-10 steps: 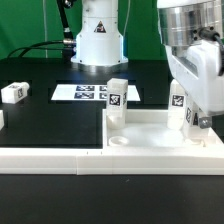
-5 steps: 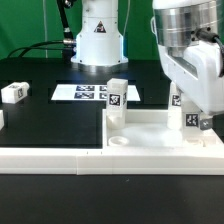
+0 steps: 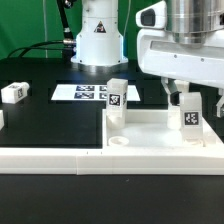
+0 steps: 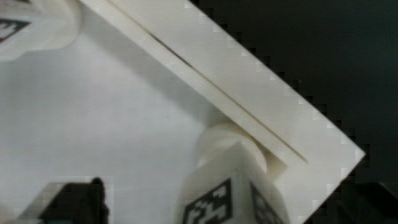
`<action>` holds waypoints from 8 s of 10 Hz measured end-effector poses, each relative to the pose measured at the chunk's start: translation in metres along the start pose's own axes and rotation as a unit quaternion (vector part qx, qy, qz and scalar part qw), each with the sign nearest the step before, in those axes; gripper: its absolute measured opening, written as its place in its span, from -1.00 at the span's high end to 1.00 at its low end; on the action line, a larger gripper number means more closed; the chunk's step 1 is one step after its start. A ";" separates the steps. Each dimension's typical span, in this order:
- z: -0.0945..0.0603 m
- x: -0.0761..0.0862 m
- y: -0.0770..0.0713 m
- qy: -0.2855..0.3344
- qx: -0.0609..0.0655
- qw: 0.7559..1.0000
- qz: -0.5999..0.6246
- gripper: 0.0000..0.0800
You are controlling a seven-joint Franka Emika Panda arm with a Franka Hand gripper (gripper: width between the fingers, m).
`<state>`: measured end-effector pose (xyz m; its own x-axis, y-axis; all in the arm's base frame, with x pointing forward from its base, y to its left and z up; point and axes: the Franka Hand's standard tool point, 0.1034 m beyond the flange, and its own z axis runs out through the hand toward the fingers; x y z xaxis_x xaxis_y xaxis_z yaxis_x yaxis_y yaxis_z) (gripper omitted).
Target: Assemble square table
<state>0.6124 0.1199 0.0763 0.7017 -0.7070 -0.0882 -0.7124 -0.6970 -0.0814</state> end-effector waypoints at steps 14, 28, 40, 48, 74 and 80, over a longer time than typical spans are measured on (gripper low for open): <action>0.012 0.013 -0.010 0.046 0.017 0.996 -0.074 0.29; 0.012 0.010 -0.011 0.021 0.106 0.959 0.262 -0.49; 0.009 0.012 -0.007 0.057 0.039 0.957 -0.282 -0.32; 0.012 0.012 -0.004 0.036 0.041 0.998 0.044 0.31; -0.004 0.028 -0.016 0.070 0.012 0.956 -0.284 0.28; -0.002 0.030 -0.001 0.034 0.016 0.974 0.222 0.27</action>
Offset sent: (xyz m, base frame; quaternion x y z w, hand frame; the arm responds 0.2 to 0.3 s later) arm 0.0129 -0.0040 0.0005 0.0569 0.0440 -0.2445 0.9670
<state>0.6337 0.0992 0.0761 0.3224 -0.9449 -0.0567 -0.9448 -0.3174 -0.0818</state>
